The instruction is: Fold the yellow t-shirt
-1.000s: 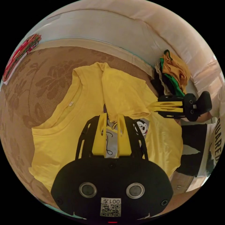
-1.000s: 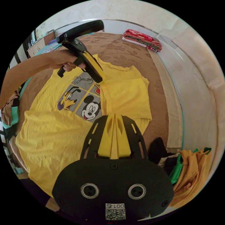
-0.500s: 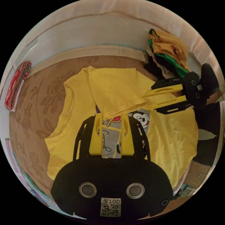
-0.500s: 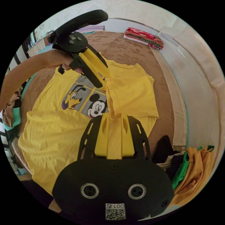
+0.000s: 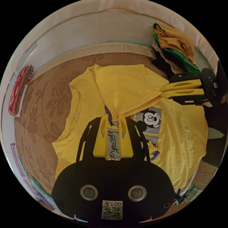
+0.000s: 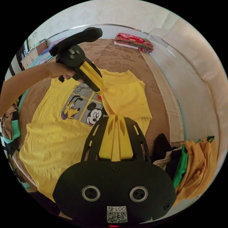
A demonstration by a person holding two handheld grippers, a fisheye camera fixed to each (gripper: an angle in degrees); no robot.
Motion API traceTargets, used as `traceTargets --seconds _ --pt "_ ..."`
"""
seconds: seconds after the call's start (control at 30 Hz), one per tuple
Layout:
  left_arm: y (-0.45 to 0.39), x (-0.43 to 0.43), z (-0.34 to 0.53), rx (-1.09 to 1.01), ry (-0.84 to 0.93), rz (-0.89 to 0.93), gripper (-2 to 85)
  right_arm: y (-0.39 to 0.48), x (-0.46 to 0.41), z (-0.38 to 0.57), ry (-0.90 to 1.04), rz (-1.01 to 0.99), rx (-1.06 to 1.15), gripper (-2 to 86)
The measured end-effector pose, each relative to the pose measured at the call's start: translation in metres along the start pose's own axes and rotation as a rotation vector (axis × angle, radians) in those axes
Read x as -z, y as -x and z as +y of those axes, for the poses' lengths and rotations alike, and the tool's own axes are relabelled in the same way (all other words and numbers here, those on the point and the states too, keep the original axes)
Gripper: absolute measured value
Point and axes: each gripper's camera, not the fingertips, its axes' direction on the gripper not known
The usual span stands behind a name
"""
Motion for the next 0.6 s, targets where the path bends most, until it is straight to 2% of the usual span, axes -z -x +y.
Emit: traceTargets --seconds 0.3,0.6 --pt "-0.007 -0.02 0.014 -0.051 0.02 -0.06 5.8 -0.006 0.024 -0.007 -0.026 -0.031 -0.091 1.1" --pt "0.006 -0.035 0.045 -0.009 -0.078 -0.067 -0.6 0.002 0.051 -0.017 -0.049 -0.036 -0.116 1.1"
